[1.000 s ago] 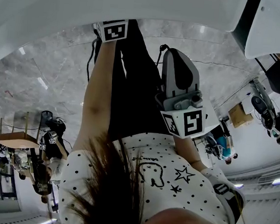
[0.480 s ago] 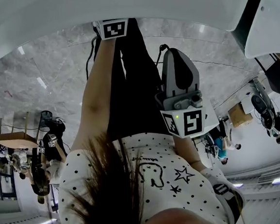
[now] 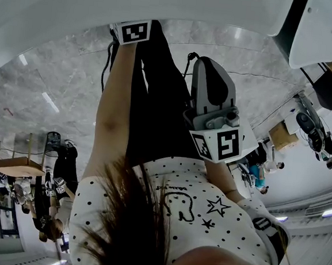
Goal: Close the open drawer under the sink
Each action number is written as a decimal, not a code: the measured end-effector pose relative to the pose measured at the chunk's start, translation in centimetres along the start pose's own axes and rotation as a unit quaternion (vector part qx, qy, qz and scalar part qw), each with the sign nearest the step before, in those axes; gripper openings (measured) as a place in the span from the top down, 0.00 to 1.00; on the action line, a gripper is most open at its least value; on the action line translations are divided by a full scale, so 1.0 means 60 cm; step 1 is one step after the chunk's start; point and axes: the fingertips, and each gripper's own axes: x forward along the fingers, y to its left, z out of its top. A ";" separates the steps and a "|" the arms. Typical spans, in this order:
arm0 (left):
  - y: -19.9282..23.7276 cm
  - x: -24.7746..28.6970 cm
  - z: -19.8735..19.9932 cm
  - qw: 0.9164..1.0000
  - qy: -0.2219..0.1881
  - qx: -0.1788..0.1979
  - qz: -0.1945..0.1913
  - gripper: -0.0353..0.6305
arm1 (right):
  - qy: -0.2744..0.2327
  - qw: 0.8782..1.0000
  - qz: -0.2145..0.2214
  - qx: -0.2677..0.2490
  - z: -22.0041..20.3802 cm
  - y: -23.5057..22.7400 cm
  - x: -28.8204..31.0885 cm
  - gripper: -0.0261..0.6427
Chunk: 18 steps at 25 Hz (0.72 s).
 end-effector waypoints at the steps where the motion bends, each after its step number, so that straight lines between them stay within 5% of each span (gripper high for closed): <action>1: 0.000 0.001 0.003 1.000 -0.001 -0.003 0.001 0.74 | 0.000 1.000 0.000 0.000 0.000 0.001 -0.002 0.94; 18: -0.006 0.001 0.006 1.000 0.002 -0.004 0.009 0.74 | -0.005 1.000 0.001 0.005 -0.006 0.014 -0.021 0.94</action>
